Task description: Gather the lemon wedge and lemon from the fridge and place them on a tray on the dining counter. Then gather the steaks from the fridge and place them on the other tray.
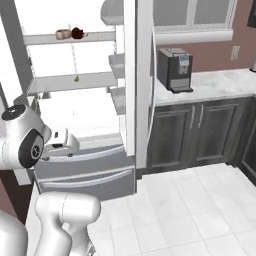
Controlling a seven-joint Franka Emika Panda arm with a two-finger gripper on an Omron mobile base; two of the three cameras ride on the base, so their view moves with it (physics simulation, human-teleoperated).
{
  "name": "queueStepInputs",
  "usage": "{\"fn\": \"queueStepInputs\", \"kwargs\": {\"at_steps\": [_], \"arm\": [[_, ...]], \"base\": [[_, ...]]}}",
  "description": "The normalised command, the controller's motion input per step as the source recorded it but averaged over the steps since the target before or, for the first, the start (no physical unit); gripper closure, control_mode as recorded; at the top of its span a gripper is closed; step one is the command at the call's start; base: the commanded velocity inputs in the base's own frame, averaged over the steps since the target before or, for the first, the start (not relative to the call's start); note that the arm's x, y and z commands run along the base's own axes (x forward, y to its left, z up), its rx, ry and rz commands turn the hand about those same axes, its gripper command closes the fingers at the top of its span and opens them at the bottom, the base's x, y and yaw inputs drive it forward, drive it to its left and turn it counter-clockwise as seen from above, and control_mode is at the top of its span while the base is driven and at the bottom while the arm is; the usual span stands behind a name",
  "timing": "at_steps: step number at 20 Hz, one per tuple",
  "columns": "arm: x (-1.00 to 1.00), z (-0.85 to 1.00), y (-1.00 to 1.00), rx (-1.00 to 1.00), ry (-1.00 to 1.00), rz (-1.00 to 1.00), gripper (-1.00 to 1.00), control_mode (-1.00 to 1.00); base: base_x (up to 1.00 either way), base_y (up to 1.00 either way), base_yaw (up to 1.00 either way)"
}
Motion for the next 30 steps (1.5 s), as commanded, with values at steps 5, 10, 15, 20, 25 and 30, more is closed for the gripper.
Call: {"fn": "queueStepInputs", "kwargs": {"at_steps": [5,10,15,20,25,30], "arm": [[0.00,0.00,0.00,0.00,0.00,0.00,-1.00,1.00],[0.00,0.00,0.00,0.00,0.00,0.00,-1.00,1.00],[0.00,0.00,0.00,0.00,0.00,0.00,-1.00,1.00],[0.00,0.00,0.00,0.00,0.00,0.00,-1.00,1.00],[0.00,0.00,0.00,0.00,0.00,0.00,-1.00,1.00],[0.00,0.00,0.00,0.00,0.00,0.00,-1.00,1.00]], "base": [[0.69,-0.24,0.29],[0.69,-0.28,0.28],[0.49,-0.14,0.19],[0.36,0.00,0.03],[0.53,-0.10,0.05],[0.60,-0.11,0.09]]}}
